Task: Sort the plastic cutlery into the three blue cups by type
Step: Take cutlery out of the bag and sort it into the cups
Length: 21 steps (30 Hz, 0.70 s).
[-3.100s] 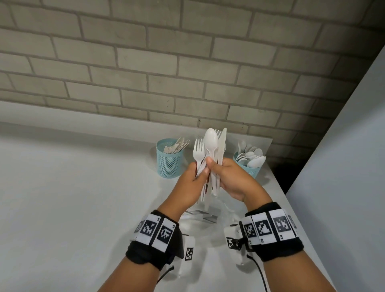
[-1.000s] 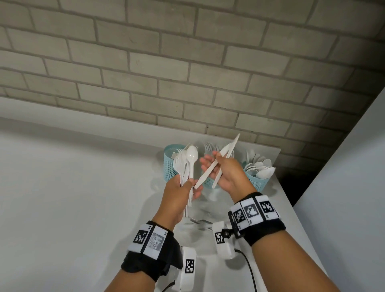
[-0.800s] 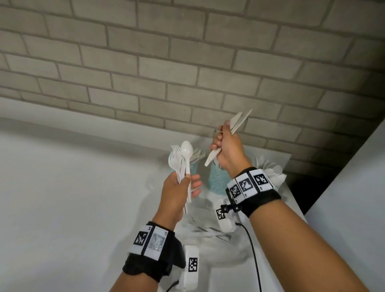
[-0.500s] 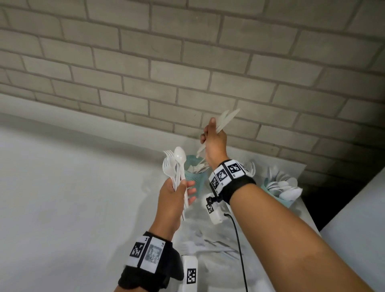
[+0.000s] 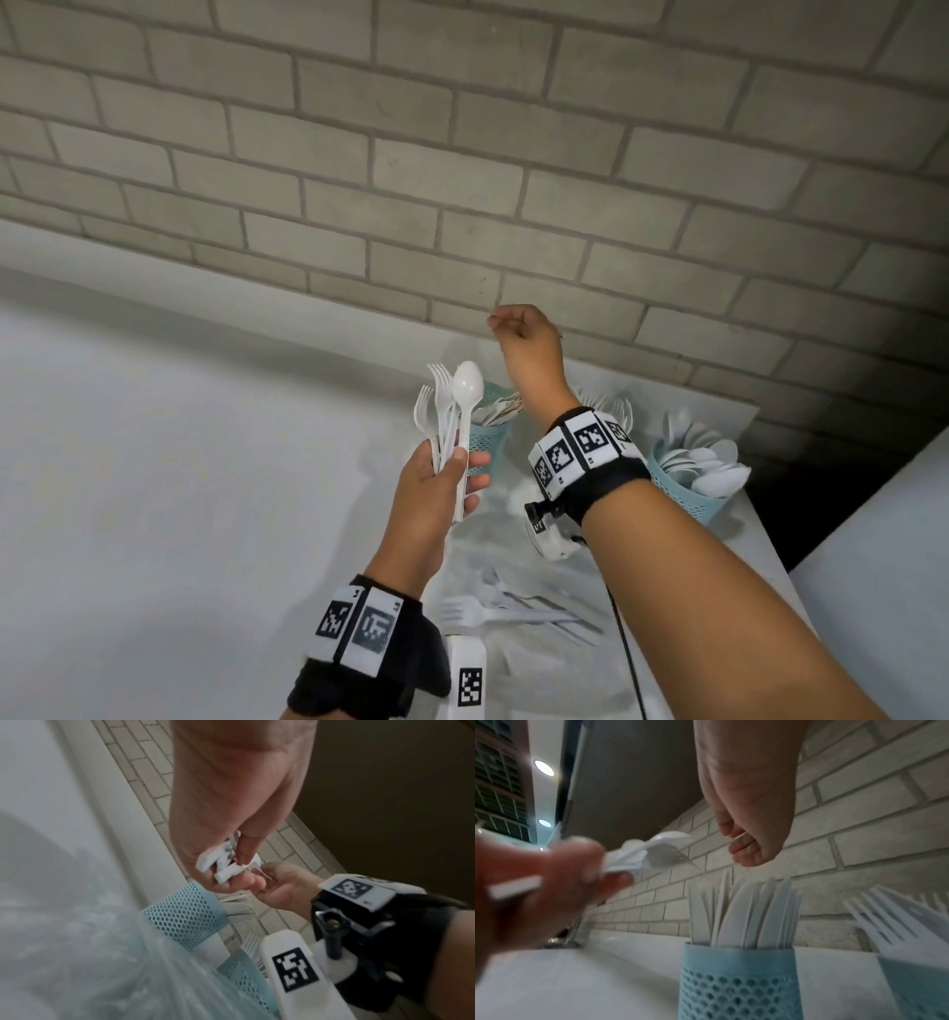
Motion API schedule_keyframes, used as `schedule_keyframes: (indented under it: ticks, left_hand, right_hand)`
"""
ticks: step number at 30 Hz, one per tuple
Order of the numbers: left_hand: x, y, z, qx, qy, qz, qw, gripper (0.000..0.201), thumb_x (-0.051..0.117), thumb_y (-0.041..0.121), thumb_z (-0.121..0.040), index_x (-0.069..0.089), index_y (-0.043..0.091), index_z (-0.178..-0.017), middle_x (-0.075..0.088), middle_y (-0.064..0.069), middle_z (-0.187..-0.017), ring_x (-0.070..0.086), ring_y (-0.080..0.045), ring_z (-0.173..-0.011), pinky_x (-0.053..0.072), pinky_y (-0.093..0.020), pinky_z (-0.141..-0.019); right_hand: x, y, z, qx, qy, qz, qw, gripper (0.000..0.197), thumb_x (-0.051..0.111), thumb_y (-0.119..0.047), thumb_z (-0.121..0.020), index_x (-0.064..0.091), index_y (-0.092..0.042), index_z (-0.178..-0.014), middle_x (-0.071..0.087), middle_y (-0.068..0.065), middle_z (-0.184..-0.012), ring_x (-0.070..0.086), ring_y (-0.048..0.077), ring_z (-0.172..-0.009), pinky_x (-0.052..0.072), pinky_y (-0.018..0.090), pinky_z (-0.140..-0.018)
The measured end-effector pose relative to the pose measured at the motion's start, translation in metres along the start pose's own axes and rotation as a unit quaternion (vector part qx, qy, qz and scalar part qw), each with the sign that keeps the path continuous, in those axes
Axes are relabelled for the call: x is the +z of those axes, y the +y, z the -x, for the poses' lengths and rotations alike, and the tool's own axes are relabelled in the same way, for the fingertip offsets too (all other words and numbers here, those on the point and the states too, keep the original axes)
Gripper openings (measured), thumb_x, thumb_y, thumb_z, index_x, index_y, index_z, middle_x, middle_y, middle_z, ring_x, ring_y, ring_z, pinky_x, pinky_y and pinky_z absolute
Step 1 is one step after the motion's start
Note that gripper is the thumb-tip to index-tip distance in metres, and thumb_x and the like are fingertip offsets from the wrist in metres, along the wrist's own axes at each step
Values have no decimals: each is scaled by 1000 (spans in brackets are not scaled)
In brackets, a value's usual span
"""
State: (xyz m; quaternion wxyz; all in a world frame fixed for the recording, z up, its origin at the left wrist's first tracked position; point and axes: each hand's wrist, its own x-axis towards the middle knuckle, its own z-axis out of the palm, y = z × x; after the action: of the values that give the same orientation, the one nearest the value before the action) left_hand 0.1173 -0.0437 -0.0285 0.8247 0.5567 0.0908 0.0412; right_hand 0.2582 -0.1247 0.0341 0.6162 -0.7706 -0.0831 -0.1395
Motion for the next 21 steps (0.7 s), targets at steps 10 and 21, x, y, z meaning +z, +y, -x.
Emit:
schedule_keyframes:
  ticks: [10, 21]
  left_hand:
    - [18, -8, 12, -13, -71, -18, 997, 16, 51, 24, -95, 57, 22, -110, 70, -1, -89, 65, -3, -61, 47, -15, -51]
    - [45, -19, 19, -55, -105, -33, 992, 18, 51, 30, -96, 61, 23, -108, 71, 0, -83, 61, -3, -52, 40, -13, -45]
  right_hand:
    - [-44, -16, 75, 22, -167, 203, 965, 47, 51, -37, -94, 37, -24, -138, 48, 6, -132, 50, 18, -112, 36, 23, -85]
    - [-89, 0, 94, 227, -68, 5, 972, 16, 39, -11, -97, 45, -20, -109, 61, 6, -85, 57, 15, -68, 50, 28, -64]
